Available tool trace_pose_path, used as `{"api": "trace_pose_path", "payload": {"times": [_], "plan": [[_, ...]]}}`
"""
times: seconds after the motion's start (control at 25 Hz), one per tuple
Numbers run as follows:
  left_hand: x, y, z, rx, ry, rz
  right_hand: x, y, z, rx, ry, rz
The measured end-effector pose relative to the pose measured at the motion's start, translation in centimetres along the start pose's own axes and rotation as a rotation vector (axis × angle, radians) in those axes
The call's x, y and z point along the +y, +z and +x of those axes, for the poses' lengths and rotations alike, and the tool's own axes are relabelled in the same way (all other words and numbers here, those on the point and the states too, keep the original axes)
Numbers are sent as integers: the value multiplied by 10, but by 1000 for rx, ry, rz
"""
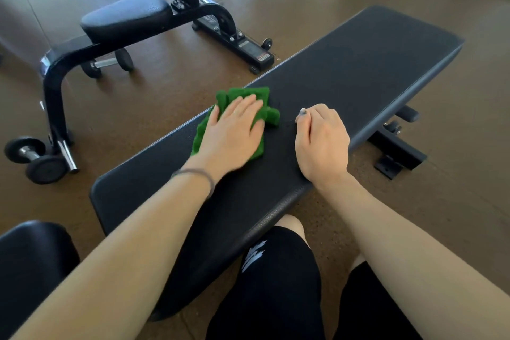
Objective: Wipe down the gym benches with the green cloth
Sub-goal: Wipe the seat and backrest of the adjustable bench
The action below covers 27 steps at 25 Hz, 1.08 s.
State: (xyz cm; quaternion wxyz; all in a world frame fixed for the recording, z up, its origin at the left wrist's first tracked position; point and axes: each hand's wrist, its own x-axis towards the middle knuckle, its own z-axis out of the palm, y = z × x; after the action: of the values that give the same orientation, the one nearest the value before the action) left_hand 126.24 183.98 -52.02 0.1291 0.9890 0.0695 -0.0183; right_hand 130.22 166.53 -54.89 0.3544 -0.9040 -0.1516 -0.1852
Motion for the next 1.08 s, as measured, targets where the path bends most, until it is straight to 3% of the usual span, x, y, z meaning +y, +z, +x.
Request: {"api": "trace_pose_path", "payload": {"times": [0.12, 0.36, 0.64, 0.92, 1.08], "plan": [[-8, -5, 31, -34, -46, 0, 1, -2, -1, -15, 1, 21], [-40, -15, -100, -29, -35, 47, 0, -1, -4, 36, 28, 3], [-7, -3, 41, -17, -39, 23, -2, -1, -1, 23, 19, -6], [-56, -14, -29, 70, 31, 66, 0, -2, -3, 4, 47, 1], [-39, -13, 29, 32, -89, 36, -1, 1, -2, 26, 32, -25]]}}
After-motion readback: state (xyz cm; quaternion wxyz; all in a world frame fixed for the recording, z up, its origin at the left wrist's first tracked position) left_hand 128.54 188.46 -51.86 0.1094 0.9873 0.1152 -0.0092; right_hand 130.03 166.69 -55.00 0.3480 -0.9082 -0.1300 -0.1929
